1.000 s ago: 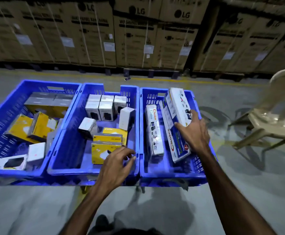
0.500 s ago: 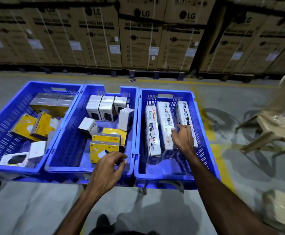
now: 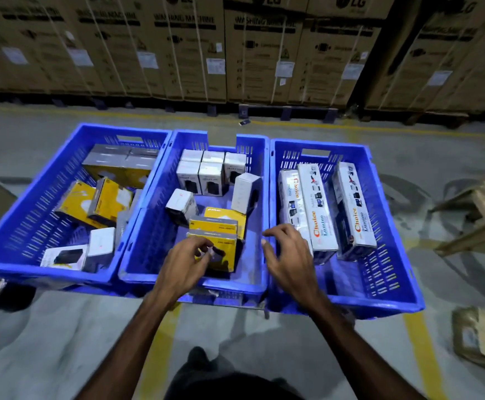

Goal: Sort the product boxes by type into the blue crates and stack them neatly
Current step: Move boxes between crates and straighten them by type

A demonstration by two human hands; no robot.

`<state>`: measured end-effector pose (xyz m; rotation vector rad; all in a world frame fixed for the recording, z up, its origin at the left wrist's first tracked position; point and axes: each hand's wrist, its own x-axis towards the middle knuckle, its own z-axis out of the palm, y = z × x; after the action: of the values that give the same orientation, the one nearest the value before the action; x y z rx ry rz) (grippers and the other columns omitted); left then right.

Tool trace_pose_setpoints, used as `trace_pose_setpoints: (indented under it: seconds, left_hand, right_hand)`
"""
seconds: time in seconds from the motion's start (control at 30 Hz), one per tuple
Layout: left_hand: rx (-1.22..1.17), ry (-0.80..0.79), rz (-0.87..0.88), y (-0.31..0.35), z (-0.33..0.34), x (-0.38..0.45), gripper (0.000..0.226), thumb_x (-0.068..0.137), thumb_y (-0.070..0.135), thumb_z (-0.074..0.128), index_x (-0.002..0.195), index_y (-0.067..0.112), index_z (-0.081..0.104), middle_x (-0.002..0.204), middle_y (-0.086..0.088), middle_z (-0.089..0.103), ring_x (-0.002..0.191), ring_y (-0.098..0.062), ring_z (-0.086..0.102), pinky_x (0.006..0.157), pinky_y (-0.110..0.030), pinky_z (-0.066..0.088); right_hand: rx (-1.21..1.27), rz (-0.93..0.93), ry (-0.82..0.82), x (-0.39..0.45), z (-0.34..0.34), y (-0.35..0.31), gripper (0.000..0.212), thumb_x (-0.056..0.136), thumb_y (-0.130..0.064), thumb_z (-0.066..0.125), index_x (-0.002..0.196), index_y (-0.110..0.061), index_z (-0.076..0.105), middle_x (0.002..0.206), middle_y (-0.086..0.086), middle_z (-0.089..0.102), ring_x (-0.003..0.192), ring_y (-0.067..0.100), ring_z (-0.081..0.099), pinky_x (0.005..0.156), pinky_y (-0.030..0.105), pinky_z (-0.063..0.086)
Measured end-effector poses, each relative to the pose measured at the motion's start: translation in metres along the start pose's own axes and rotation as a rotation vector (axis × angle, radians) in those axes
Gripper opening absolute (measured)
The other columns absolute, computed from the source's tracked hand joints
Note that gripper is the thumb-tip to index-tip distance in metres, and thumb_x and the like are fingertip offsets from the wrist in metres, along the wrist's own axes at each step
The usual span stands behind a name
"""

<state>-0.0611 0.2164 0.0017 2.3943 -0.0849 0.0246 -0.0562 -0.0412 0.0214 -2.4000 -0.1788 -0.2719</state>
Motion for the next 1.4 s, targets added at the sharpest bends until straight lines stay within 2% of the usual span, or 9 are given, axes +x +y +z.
trace_pose_setpoints:
  seconds: [0.17, 0.33, 0.6, 0.8, 0.97, 1.03, 1.13, 1.27, 1.4]
  left_hand:
    - [0.148, -0.108, 0.017, -0.033, -0.014, 0.038, 0.034, 0.087, 0.017, 0.076, 0.120, 0.014, 0.072, 0.113, -0.005, 0.069, 0.107, -0.027, 0.065, 0.090, -0.039, 0.054]
    - [0.283, -0.252, 0.052, -0.049, -0.022, 0.075, 0.035, 0.084, 0.025, 0.072, 0.118, 0.017, 0.070, 0.114, -0.008, 0.066, 0.110, -0.034, 0.062, 0.085, -0.046, 0.056]
    - [0.240, -0.389, 0.042, -0.070, -0.022, 0.098, 0.043, 0.082, 0.013, 0.078, 0.125, 0.011, 0.070, 0.124, -0.012, 0.065, 0.114, -0.032, 0.063, 0.095, -0.040, 0.055]
    - [0.211, -0.402, 0.026, -0.083, -0.022, 0.097, 0.049, 0.076, 0.022, 0.087, 0.121, 0.010, 0.070, 0.125, -0.013, 0.063, 0.114, -0.033, 0.062, 0.093, -0.037, 0.053]
    - [0.204, -0.432, 0.015, -0.083, -0.020, 0.094, 0.054, 0.069, 0.024, 0.091, 0.116, 0.008, 0.070, 0.117, -0.009, 0.066, 0.103, -0.031, 0.067, 0.087, -0.039, 0.059]
    - [0.220, -0.470, 0.004, -0.082, -0.017, 0.092, 0.047, 0.067, 0.030, 0.096, 0.102, 0.011, 0.072, 0.102, -0.004, 0.070, 0.092, -0.026, 0.069, 0.076, -0.034, 0.058]
    - [0.245, -0.502, -0.011, -0.083, -0.011, 0.085, 0.042, 0.063, 0.037, 0.099, 0.076, 0.014, 0.067, 0.077, -0.003, 0.069, 0.075, -0.023, 0.070, 0.063, -0.030, 0.051]
    - [0.197, -0.446, -0.006, -0.085, -0.013, 0.069, 0.046, 0.069, 0.031, 0.094, 0.106, 0.012, 0.075, 0.106, -0.005, 0.073, 0.095, -0.025, 0.071, 0.080, -0.036, 0.059]
    - [0.037, -0.266, -0.028, -0.082, -0.036, 0.048, 0.036, 0.081, 0.006, 0.084, 0.108, 0.021, 0.067, 0.111, 0.002, 0.054, 0.101, -0.024, 0.062, 0.082, -0.033, 0.058]
  right_hand:
    - [0.011, -0.048, -0.270, 0.014, 0.040, -0.024, 0.028, 0.097, -0.033, 0.059, 0.122, -0.023, 0.066, 0.116, -0.004, 0.060, 0.111, 0.020, 0.061, 0.093, 0.040, 0.050]
    - [-0.152, -0.009, -0.663, 0.069, 0.077, -0.045, 0.042, 0.100, -0.022, 0.058, 0.141, -0.017, 0.057, 0.138, 0.013, 0.053, 0.128, 0.034, 0.053, 0.106, 0.044, 0.045]
    - [-0.277, 0.170, -0.706, 0.133, 0.116, -0.031, 0.053, 0.089, -0.005, 0.065, 0.141, -0.006, 0.057, 0.140, 0.021, 0.058, 0.125, 0.035, 0.059, 0.101, 0.038, 0.051]
    - [-0.293, 0.273, -0.720, 0.138, 0.134, -0.014, 0.061, 0.088, 0.000, 0.059, 0.148, -0.008, 0.050, 0.138, 0.021, 0.061, 0.119, 0.035, 0.063, 0.080, 0.027, 0.044]
    - [-0.318, 0.279, -0.703, 0.132, 0.144, -0.002, 0.067, 0.083, -0.001, 0.067, 0.148, -0.008, 0.051, 0.140, 0.019, 0.061, 0.123, 0.036, 0.062, 0.093, 0.034, 0.052]
    - [-0.341, 0.269, -0.708, 0.127, 0.146, 0.002, 0.062, 0.079, -0.006, 0.073, 0.139, -0.008, 0.059, 0.131, 0.019, 0.064, 0.114, 0.036, 0.065, 0.087, 0.036, 0.056]
    - [-0.348, 0.228, -0.736, 0.118, 0.145, 0.001, 0.031, 0.074, -0.016, 0.081, 0.103, -0.007, 0.072, 0.106, 0.018, 0.068, 0.091, 0.034, 0.067, 0.068, 0.034, 0.051]
    - [-0.254, 0.184, -0.705, 0.112, 0.131, -0.007, 0.032, 0.076, -0.027, 0.085, 0.083, 0.000, 0.071, 0.082, 0.017, 0.072, 0.075, 0.032, 0.070, 0.061, 0.039, 0.054]
    - [-0.057, 0.209, -0.511, 0.111, 0.107, -0.026, 0.030, 0.079, -0.031, 0.081, 0.081, -0.002, 0.074, 0.072, 0.013, 0.071, 0.065, 0.028, 0.068, 0.058, 0.036, 0.052]
